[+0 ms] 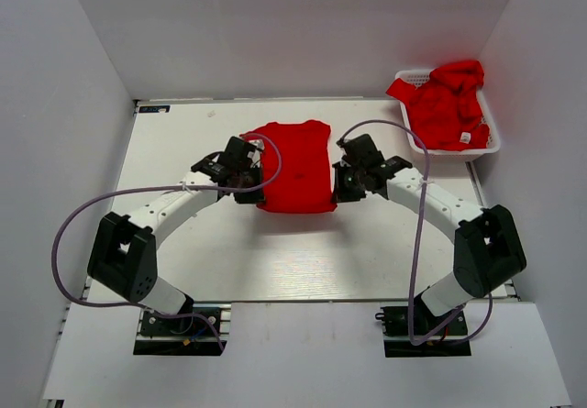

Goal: Fold and stack the t-shirts
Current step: Grab one side of the 2/3 rectangular tshirt with both arms, then fold the long partially folded tshirt into a neat square

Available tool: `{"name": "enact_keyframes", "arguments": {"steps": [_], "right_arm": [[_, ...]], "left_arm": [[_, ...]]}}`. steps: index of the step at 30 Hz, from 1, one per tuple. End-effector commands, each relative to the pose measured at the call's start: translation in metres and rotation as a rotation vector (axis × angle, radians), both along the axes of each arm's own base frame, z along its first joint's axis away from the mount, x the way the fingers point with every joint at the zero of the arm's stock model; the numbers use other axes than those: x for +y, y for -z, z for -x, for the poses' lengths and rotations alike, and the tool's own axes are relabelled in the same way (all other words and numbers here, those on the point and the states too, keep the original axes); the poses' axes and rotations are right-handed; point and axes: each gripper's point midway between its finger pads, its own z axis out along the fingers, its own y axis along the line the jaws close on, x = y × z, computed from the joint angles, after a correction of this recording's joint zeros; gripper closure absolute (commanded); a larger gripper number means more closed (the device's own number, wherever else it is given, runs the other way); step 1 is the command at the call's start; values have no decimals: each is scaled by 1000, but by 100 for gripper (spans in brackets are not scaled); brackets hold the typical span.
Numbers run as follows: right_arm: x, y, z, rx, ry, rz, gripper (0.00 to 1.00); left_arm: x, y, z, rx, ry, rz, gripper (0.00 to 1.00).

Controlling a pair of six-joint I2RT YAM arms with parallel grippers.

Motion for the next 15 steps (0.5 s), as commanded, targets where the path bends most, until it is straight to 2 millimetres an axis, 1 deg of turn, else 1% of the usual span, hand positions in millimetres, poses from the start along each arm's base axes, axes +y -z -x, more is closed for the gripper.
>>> {"name": "enact_keyframes", "arguments": {"steps": [1, 2, 3, 4, 5, 6, 7, 8, 9, 10, 11, 12, 13, 14, 15], "right_arm": [[4, -33, -15, -75, -13, -20, 100], [6, -41, -22, -97, -8, -25, 100], [5, -46, -30, -122, 8, -15, 100], [5, -47, -36, -135, 25, -14, 100], [6, -48, -45, -154, 34, -11, 100], [8, -58, -54, -181, 41, -16, 100], [8, -60, -59, -191, 42, -16, 100], [11, -69, -75, -231, 63, -9, 100], [10, -72, -80, -241, 68, -7, 100], [14, -75, -88, -264, 66, -20, 100], [18, -78, -97, -292, 64, -28, 100], [21, -88, -106, -321, 73, -42, 100], [18, -83, -115, -320, 90, -27, 100], [21, -96, -125, -355, 91, -34, 100], [22, -96, -137, -361, 101, -28, 100]], "left_arm": [[2, -36, -2, -46, -27, 9, 100], [6, -41, -9, -73, -49, -10, 100], [6, -53, -16, -104, -62, -12, 100], [7, -60, -22, -125, -85, -13, 100], [12, -70, -35, -159, -118, -22, 100], [13, -72, -38, -161, -134, -27, 100], [16, -69, -48, -155, -180, -36, 100], [20, -81, -63, -204, -219, -60, 100], [22, -82, -69, -208, -242, -75, 100], [23, -83, -75, -210, -264, -88, 100], [25, -84, -88, -230, -293, -120, 100], [30, -85, -97, -237, -325, -129, 100], [27, -85, -103, -239, -326, -127, 100], [28, -98, -115, -267, -353, -109, 100], [25, -91, -121, -255, -351, -118, 100]]}}
